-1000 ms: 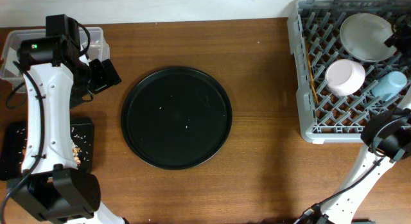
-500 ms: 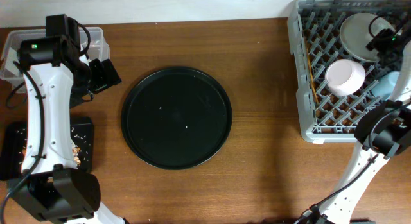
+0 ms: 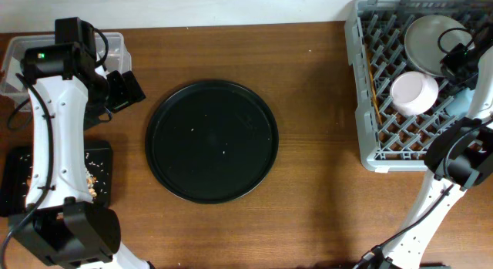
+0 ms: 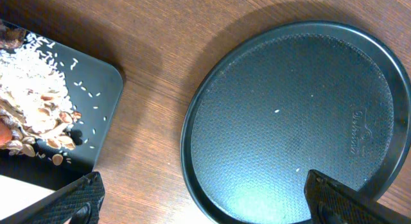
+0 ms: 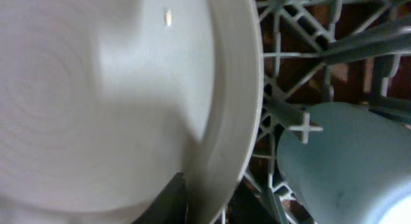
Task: Sort waste into correct bins and load items into the dishwasher rack
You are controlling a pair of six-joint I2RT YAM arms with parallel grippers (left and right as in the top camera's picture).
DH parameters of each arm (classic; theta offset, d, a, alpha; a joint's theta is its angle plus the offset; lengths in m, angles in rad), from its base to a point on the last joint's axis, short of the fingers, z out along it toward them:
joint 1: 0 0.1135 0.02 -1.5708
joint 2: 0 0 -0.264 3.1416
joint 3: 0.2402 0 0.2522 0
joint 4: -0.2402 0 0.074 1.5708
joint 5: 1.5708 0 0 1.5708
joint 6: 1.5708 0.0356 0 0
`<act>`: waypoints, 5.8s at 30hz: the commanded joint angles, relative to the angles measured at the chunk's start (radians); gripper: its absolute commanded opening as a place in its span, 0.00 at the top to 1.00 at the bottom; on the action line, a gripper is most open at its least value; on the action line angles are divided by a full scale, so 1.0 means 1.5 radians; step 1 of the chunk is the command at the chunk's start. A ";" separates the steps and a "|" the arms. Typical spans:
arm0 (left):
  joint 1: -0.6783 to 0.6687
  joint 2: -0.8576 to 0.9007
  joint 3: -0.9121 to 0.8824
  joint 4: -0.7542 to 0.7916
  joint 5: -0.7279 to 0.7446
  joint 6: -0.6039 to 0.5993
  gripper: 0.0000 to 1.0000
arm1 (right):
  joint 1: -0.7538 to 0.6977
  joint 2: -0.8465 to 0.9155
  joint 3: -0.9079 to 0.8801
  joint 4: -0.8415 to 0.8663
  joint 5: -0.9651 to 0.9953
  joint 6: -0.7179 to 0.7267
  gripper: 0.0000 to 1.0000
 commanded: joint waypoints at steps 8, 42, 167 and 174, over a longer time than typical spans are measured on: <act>-0.002 -0.001 -0.001 -0.001 -0.007 -0.007 0.01 | -0.009 -0.020 0.196 -0.068 0.013 -0.004 0.96; -0.002 -0.001 -0.001 -0.001 -0.007 -0.007 0.01 | 0.012 -0.019 0.001 0.019 0.008 -0.077 0.96; -0.002 -0.001 -0.001 -0.001 -0.007 -0.007 0.01 | 0.249 -0.371 0.151 -0.302 0.320 0.161 0.01; -0.002 -0.001 -0.001 -0.001 -0.007 -0.007 0.01 | 0.251 -0.524 0.143 -0.307 0.069 0.025 0.02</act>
